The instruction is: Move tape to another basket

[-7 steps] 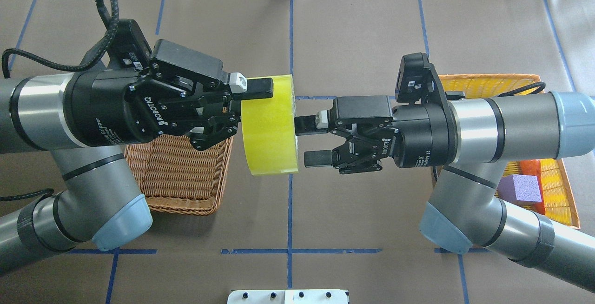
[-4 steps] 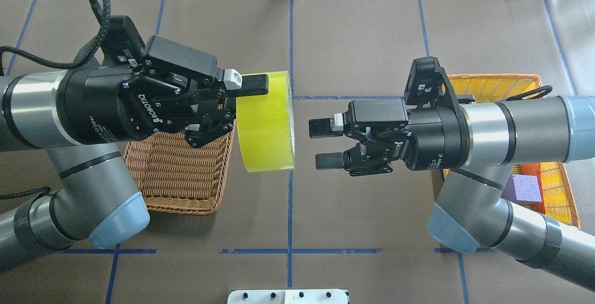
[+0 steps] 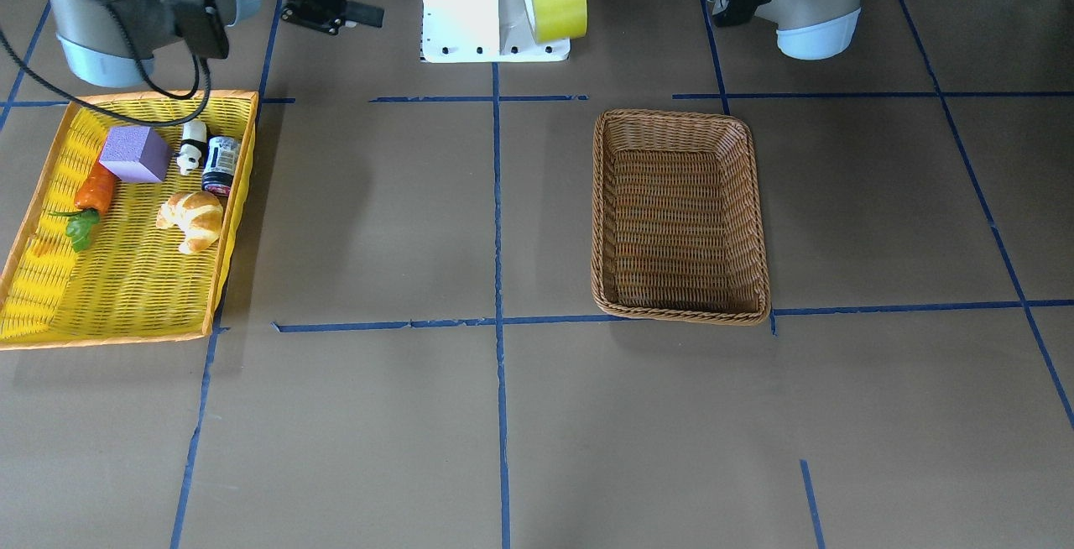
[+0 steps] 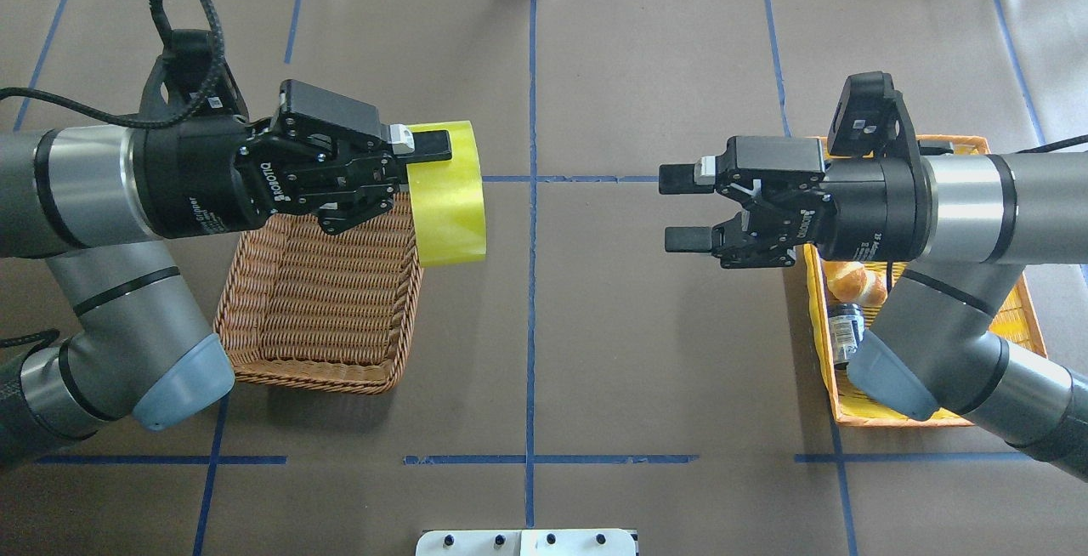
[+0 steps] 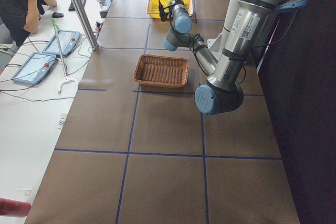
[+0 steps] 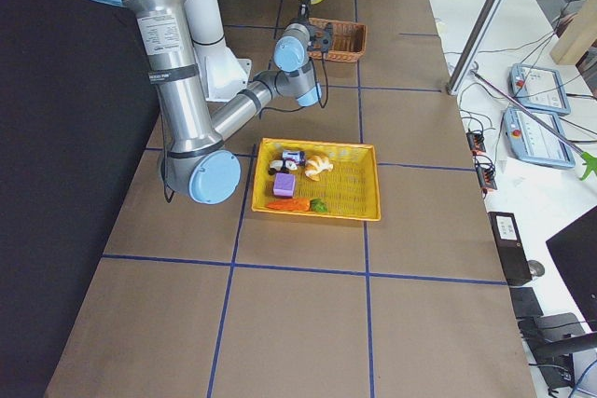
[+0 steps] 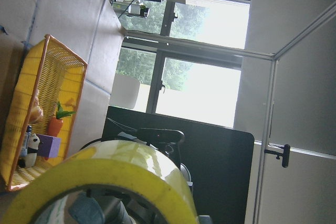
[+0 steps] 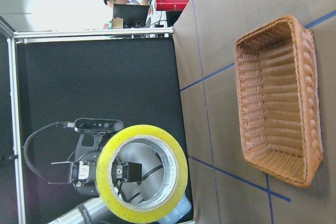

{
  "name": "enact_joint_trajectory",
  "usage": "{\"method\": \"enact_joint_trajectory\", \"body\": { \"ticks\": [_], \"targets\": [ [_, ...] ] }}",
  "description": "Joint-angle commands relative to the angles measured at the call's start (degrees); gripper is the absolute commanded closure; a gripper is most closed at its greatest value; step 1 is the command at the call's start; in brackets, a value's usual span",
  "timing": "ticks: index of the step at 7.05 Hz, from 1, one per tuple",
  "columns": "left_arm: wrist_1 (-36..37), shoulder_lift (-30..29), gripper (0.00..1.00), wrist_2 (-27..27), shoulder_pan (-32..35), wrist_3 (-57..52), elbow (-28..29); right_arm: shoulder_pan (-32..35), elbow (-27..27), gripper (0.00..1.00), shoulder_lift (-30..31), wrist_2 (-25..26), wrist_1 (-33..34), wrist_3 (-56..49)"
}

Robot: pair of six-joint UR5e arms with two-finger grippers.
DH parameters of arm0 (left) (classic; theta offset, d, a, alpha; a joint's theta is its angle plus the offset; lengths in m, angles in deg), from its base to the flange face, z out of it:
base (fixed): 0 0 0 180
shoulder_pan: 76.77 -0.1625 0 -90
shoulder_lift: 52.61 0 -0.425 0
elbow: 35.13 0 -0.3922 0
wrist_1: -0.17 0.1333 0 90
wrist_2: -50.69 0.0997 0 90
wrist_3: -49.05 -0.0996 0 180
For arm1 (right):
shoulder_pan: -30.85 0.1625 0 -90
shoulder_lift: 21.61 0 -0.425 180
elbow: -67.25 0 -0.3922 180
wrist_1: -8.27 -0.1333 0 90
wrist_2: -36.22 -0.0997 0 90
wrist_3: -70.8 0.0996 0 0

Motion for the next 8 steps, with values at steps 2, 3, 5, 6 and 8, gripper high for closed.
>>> {"method": "enact_joint_trajectory", "body": {
  "ticks": [2, 3, 5, 6, 8],
  "targets": [
    [20.2, 0.6, 1.0, -3.0, 1.9, -11.5, 0.4, 6.7, -0.6, 0.0, 0.8, -4.8, 14.1, -9.6],
    [29.5, 0.6, 1.0, -3.6, 2.6, -13.8, -0.4, 7.8, -0.3, 0.0, 2.0, -4.9, 18.0, -12.3],
    [45.7, 0.6, 1.0, -4.3, 3.0, -20.1, -3.2, 9.2, -0.3, 0.0, 5.1, -4.9, 23.1, -19.2],
    [56.9, 0.5, 1.0, -4.2, 2.8, -24.4, -5.4, 9.9, -0.4, 0.0, 6.0, -4.9, 24.2, -20.4],
    [70.0, 0.6, 1.0, -3.5, 2.0, -31.6, -6.8, 10.0, -0.5, 0.0, 6.9, -4.8, 24.2, -20.6]
  ]
}}
